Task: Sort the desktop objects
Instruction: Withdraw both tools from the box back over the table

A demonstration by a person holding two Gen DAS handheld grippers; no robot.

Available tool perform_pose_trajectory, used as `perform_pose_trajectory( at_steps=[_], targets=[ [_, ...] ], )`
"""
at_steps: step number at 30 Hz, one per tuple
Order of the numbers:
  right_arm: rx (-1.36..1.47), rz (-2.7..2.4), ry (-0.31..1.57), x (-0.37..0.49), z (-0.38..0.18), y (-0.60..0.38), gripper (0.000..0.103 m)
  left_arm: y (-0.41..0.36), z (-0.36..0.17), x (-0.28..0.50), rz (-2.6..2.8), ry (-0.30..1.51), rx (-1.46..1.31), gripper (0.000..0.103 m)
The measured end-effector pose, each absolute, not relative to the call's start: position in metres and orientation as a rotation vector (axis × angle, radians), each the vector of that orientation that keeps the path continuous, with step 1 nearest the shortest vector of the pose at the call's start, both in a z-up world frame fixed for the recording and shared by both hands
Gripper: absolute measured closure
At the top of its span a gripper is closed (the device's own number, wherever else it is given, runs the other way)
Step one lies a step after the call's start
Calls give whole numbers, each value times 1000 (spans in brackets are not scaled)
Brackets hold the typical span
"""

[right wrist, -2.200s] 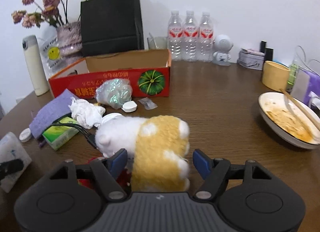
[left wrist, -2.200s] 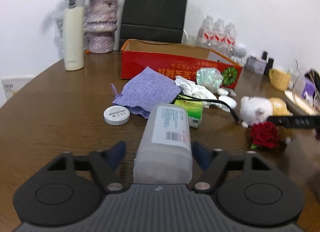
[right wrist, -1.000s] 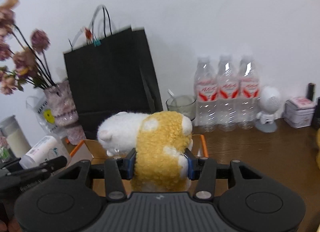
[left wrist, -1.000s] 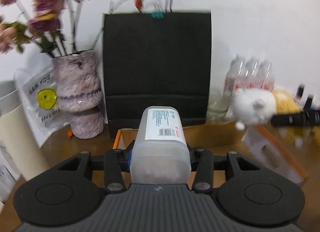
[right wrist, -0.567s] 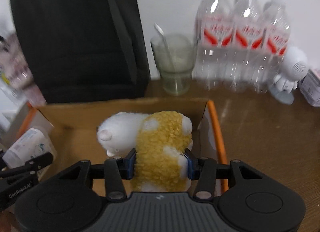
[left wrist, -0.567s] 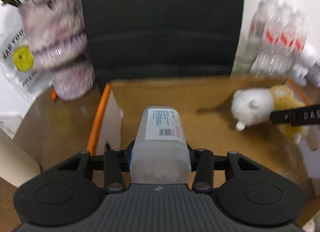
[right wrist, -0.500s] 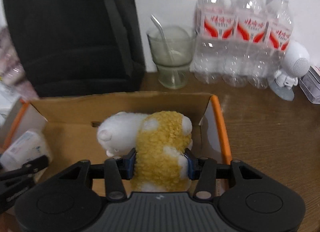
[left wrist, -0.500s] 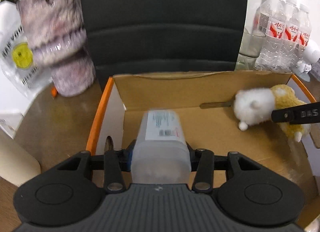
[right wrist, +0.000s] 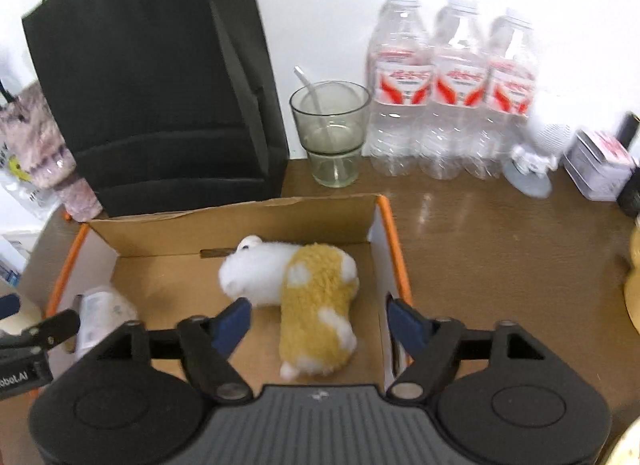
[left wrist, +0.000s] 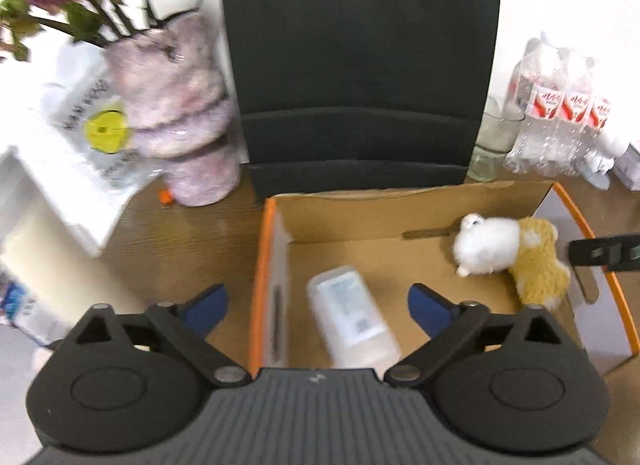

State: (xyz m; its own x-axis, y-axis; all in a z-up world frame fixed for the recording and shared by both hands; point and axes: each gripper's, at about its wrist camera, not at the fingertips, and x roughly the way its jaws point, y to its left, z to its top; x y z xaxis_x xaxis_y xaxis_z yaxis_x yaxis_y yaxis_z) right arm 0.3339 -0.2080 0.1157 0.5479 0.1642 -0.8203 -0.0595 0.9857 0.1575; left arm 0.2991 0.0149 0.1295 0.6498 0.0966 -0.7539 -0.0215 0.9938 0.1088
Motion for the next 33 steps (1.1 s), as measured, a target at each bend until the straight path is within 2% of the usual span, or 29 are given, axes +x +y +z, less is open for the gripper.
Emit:
perform_pose_trajectory(
  at_steps=[4, 11, 16, 23, 26, 33],
  targets=[
    [139, 146, 1007, 304, 141, -217, 18, 19, 151, 274, 54, 927, 62, 0],
    [80, 155, 930, 248, 182, -216, 11, 26, 189, 220, 31, 876, 85, 0],
    [56, 184, 861, 227, 170, -209, 7, 35, 192, 209, 63, 864, 33, 0],
    [-12, 186, 692, 195, 136, -209, 7, 43, 145, 161, 138, 600, 35, 0],
    [-74, 202, 614, 171, 112, -212, 7, 49, 111, 144, 169, 593, -6, 0],
    [-51, 207, 621, 114, 70, -226, 7, 63, 66, 93, 90, 629, -167, 0]
  ],
)
